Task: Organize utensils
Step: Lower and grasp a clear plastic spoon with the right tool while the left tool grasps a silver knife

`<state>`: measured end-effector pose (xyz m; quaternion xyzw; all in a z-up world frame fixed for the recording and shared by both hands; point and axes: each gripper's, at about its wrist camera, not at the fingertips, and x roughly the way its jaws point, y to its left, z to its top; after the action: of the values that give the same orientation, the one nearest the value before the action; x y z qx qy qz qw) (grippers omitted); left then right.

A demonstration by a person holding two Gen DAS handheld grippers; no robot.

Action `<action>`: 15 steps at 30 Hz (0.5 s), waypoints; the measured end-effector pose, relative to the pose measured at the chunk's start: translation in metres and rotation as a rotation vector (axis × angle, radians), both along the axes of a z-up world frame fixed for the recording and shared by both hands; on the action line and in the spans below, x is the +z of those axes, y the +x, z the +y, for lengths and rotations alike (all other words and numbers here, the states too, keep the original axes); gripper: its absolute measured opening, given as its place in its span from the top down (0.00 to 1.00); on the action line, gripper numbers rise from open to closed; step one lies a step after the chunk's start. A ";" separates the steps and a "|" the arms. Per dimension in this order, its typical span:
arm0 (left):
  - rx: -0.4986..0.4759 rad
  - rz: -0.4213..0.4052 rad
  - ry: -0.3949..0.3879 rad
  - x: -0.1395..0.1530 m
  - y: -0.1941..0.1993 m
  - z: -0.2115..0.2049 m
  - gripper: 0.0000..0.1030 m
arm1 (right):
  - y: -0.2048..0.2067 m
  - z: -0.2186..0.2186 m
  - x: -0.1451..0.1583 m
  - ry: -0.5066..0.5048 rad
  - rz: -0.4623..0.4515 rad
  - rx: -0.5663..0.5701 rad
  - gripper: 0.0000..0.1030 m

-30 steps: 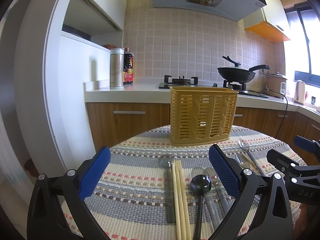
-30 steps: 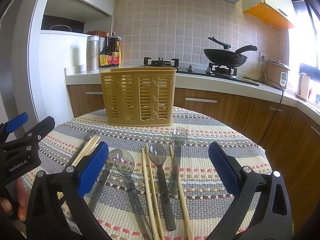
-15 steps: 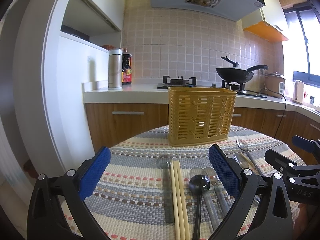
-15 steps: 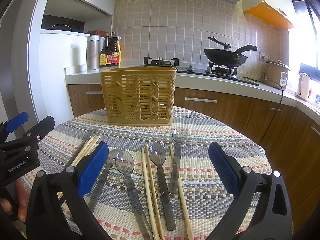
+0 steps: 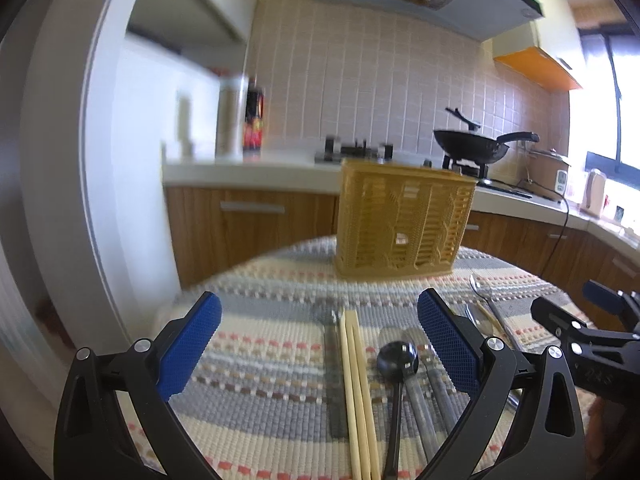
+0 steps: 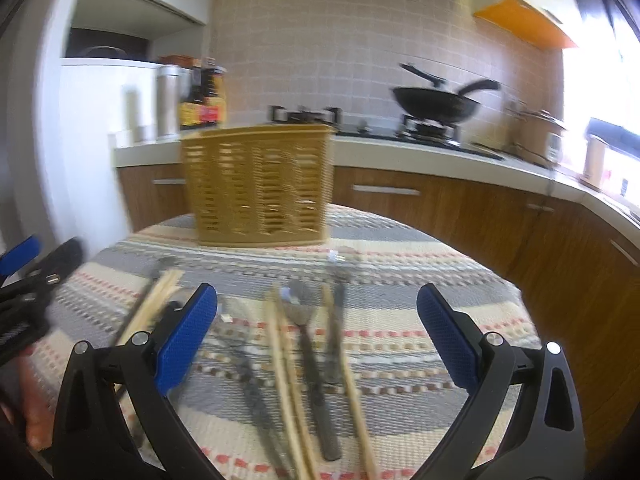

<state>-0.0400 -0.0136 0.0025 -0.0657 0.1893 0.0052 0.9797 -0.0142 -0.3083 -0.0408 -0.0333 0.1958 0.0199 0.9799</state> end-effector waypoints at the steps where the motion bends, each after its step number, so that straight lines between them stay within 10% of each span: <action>1: -0.021 0.041 -0.032 -0.001 0.006 0.008 0.08 | 0.004 -0.003 -0.001 0.000 0.018 -0.022 0.07; 7: -0.204 0.333 -0.144 -0.009 0.057 0.047 0.21 | 0.029 -0.026 -0.005 0.183 0.211 -0.034 0.07; 15: -0.352 0.591 -0.169 -0.025 0.123 0.040 0.33 | 0.087 -0.031 0.021 0.123 0.446 0.009 0.13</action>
<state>0.0832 0.0268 -0.0225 -0.1087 0.4726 -0.1605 0.8597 0.0731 -0.3390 -0.0199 0.0307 0.4057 0.0432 0.9125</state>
